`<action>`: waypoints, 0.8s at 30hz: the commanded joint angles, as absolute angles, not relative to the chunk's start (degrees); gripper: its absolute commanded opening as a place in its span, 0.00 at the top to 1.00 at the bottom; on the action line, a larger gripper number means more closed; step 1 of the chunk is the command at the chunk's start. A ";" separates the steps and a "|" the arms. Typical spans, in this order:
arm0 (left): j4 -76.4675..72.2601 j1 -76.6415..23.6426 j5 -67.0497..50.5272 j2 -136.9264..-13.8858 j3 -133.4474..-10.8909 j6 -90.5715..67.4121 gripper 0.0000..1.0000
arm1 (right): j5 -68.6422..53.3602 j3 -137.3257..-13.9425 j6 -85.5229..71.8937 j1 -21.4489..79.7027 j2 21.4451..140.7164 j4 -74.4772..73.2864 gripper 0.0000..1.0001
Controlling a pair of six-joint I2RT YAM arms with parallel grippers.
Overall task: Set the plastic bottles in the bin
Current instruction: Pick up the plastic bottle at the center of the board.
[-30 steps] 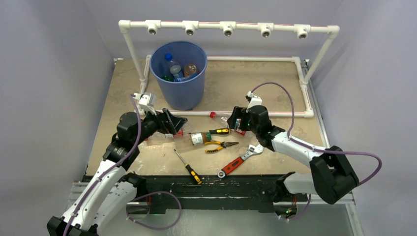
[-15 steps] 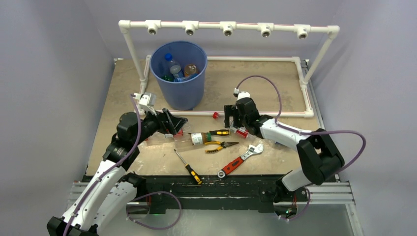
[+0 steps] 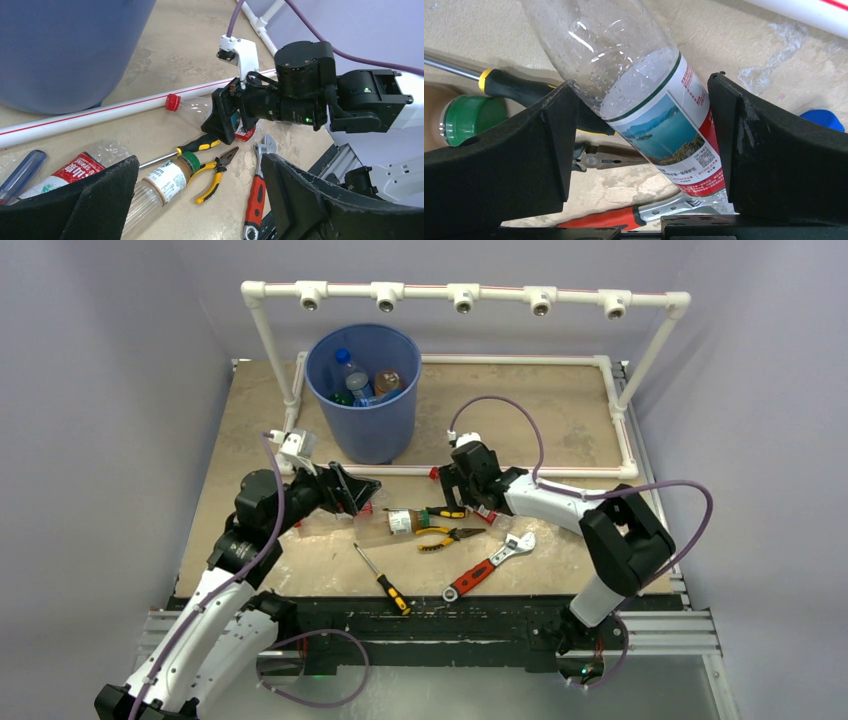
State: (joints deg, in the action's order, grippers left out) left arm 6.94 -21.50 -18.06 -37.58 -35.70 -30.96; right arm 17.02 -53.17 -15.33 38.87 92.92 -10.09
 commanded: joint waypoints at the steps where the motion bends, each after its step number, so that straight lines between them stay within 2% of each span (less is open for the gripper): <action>1: 5.00 -21.25 -19.10 -36.94 -35.11 -31.79 0.08 | 18.94 -56.45 -13.02 38.78 96.25 -12.43 0.10; 11: 5.10 -21.23 -19.03 -36.82 -35.04 -31.60 0.08 | 15.52 -55.83 -11.61 38.80 97.88 -7.83 0.26; 16: 5.03 -21.27 -18.79 -36.68 -35.09 -31.42 0.08 | 13.37 -55.08 -11.62 38.80 91.98 -7.76 0.36; 24: 4.91 -21.27 -17.33 -35.65 -34.97 -31.53 0.08 | 9.46 -52.77 -14.07 38.84 81.02 -8.25 0.40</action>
